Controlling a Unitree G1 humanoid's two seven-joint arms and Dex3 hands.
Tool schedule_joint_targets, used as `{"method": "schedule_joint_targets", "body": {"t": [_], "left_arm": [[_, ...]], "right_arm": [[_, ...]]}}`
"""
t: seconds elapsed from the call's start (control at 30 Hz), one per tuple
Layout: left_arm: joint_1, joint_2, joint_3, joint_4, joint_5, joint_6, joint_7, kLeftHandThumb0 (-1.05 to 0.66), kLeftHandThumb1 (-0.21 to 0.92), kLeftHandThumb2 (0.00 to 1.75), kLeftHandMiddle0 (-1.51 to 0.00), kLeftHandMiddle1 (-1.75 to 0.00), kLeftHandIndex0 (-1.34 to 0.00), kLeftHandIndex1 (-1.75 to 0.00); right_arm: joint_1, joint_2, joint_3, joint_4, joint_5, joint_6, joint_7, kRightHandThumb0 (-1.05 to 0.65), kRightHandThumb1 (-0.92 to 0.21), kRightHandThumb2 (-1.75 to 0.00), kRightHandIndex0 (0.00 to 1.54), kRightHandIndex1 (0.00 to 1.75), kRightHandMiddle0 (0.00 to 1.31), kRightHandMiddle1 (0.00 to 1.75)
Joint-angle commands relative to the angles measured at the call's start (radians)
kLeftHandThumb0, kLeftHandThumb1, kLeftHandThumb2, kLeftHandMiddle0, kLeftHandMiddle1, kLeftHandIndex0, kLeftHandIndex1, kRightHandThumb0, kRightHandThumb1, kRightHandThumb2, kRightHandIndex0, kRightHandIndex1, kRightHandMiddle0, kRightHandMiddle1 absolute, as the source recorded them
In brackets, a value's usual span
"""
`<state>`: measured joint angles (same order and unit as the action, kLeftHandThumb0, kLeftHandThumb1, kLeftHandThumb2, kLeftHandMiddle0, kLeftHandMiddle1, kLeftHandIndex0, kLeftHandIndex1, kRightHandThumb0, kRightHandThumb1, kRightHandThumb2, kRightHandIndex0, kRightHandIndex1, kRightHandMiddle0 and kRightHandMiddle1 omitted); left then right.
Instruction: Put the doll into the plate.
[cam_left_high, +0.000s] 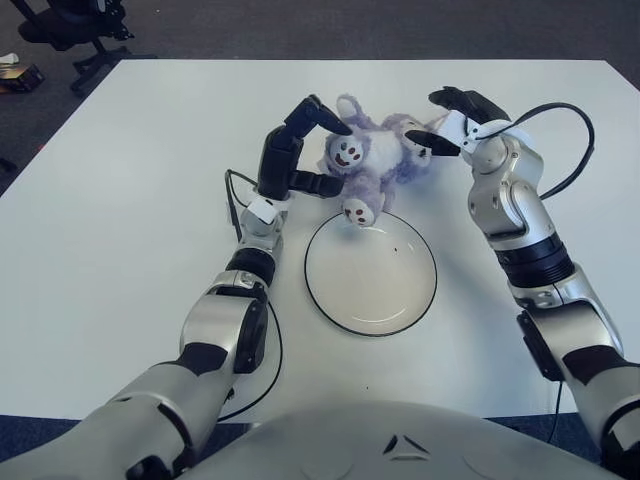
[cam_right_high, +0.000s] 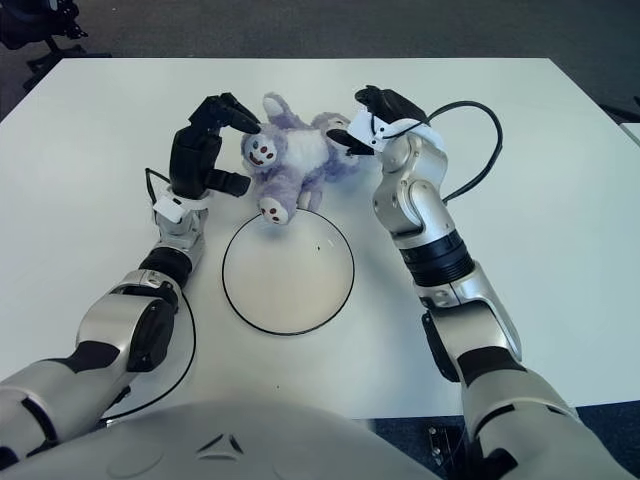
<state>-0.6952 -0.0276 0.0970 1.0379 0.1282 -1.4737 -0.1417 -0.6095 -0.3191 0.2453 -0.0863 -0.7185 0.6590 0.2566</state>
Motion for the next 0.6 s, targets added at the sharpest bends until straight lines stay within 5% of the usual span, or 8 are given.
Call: {"method": "schedule_joint_targets", "body": {"t": [0.0,0.57], "left_arm": [[0.049,0.009,-0.008,0.042,0.021,0.005,0.023,0.00,0.78,0.50,-0.40,-1.58,-0.52,-1.27],[0.043,0.011,-0.026,0.057,0.045,0.015,0.064,0.00,0.79,0.49,-0.38,-1.60,-0.54,-1.26]], "right_arm": [[0.028,0.020,-0.053,-0.033,0.034,-0.041,-0.069,-0.73,-0.92,-0.52,0.47,0.02,0.30,0.02],[0.055,-0.024,-0.143,-0.078,0.087,-0.151,-0.134,-0.63,-0.92,-0.39,0.51,0.02,0.35,0.03]]}}
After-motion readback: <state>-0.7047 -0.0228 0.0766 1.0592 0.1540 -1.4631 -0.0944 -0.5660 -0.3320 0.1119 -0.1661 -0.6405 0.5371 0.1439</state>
